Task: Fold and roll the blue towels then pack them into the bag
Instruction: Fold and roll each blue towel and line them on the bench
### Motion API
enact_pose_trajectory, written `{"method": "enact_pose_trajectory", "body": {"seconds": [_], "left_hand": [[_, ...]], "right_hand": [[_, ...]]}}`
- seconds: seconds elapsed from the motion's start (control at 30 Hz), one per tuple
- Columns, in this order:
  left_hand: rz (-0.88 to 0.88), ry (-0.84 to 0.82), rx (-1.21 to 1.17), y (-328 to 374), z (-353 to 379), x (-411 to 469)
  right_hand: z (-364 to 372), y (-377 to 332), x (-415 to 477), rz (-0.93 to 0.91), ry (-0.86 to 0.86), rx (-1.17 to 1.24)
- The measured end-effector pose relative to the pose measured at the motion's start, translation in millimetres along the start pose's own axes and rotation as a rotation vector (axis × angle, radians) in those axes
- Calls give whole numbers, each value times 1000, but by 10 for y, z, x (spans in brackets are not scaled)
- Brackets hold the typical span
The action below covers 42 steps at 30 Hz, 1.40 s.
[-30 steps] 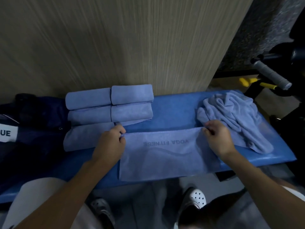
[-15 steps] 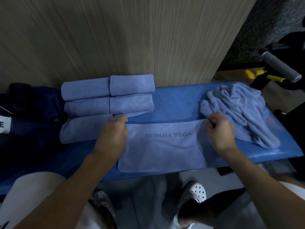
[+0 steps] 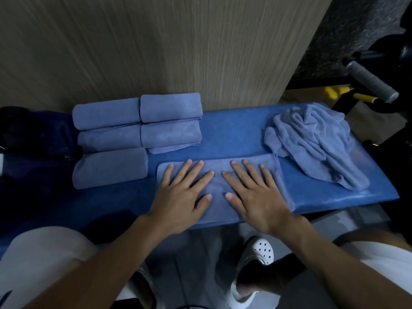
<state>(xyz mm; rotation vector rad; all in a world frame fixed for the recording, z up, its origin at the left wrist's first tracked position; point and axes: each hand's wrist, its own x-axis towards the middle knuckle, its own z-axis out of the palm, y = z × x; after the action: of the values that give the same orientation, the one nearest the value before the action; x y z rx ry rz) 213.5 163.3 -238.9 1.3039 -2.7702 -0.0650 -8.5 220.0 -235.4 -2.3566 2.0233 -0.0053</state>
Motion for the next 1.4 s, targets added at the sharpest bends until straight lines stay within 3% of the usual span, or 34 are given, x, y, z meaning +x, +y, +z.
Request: {"method": "enact_pose_trajectory", "body": {"seconds": [0.3, 0.5, 1.17, 1.3, 1.4], "left_hand": [[-3, -23, 70, -60, 16, -11], [-17, -28, 61, -43, 14, -13], [72, -18, 79, 88, -62, 60], [121, -9, 40, 357, -156, 189], [154, -19, 38, 537, -120, 292]], "right_hand": [[-12, 319, -13, 219, 16, 20], [-17, 380, -36, 265, 9, 79], [-44, 420, -82, 224, 23, 147], [-98, 381, -186, 405, 236, 201], [-112, 436, -284, 630, 220, 221]]}}
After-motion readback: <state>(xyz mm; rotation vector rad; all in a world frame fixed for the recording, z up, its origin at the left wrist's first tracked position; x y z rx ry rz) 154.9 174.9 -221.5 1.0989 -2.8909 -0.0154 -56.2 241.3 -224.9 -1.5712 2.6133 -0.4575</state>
